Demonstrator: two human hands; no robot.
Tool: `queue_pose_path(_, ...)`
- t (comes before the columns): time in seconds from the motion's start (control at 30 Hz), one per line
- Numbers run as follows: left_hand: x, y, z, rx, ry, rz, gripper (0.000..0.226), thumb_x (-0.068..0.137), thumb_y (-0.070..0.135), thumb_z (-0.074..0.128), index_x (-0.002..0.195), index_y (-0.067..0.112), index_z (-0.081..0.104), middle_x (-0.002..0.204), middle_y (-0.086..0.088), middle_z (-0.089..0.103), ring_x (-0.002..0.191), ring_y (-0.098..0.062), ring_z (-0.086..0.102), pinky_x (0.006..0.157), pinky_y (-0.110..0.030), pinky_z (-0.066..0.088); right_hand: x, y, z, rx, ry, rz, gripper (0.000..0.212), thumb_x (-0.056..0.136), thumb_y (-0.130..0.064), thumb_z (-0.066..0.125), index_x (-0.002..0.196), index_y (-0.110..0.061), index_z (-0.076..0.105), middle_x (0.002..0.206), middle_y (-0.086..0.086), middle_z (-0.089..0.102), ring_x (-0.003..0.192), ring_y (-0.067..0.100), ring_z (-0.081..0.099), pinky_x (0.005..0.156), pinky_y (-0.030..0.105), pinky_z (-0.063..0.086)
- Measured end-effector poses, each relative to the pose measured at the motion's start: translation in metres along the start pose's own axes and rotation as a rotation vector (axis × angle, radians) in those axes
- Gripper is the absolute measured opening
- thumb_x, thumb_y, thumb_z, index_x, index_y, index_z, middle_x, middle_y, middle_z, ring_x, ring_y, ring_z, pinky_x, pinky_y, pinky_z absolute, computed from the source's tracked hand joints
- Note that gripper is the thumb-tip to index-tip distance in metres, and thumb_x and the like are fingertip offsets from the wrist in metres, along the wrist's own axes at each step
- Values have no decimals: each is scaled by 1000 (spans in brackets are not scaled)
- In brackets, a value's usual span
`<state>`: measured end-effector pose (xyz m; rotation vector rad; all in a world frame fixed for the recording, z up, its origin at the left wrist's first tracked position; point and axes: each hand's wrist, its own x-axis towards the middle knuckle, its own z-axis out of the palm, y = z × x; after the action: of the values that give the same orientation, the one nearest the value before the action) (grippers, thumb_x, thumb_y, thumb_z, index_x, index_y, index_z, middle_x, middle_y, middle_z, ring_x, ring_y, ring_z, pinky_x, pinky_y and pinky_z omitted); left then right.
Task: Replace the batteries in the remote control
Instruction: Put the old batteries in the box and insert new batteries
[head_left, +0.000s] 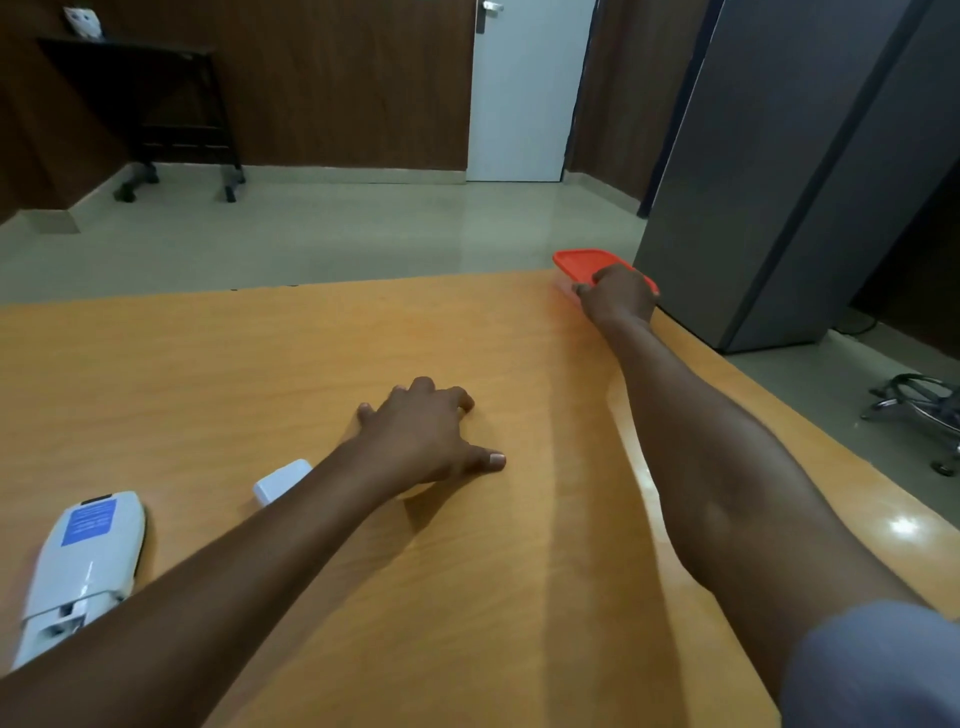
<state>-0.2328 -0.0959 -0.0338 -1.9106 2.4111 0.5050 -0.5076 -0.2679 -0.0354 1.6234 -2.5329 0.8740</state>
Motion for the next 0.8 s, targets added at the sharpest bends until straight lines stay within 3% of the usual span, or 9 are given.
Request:
queue_pose_path(0.13,-3,-1,1,-3,12,6,88,75,77,63,149,36,40,148,-3,42,138,-27,38,110,-56,35,-12,-5,-7,-95,31,-31,52,89,-56,62,121,-15,67,123,13,68,120,35,57,104,53,42)
queue_pose_path(0.37,-14,-1,4,-44,54,9,85,76,77,62,148,34,45,150,-3,44,142,-26,35,113,-56,29,-87,-31,-27,36,146,-132,48,91,-50,62,119,-11,66,112,15,71,106,35,64,88,44,53)
queue_pose_path(0.43,-24,-3,1,-175,104,1,78,76,70,69,141,29,55,147,-3,51,138,-25,43,112,-50,35,-121,-43,-36,116,121,-172,43,91,-47,63,118,-13,67,114,11,72,107,32,65,87,40,53)
queue_pose_path(0.53,-51,-18,-7,-446,286,-48,58,79,59,74,124,23,69,134,-4,65,124,-24,58,97,-36,49,-173,-62,-46,185,78,-245,35,91,-43,63,112,-16,69,110,6,74,101,28,68,83,38,54)
queue_pose_path(0.63,-92,-44,-16,-511,409,-91,45,82,55,73,114,23,73,122,-2,71,112,-21,65,88,-34,52,-229,-83,-55,248,14,-306,30,91,-41,63,106,-16,71,102,2,76,93,22,70,76,33,51)
queue_pose_path(0.8,-185,-119,-21,-644,516,-208,19,82,48,76,91,31,75,99,5,76,98,-13,68,87,-33,54,-329,-137,-66,375,-106,-453,25,91,-38,65,101,-16,72,93,-2,77,84,16,70,71,29,50)
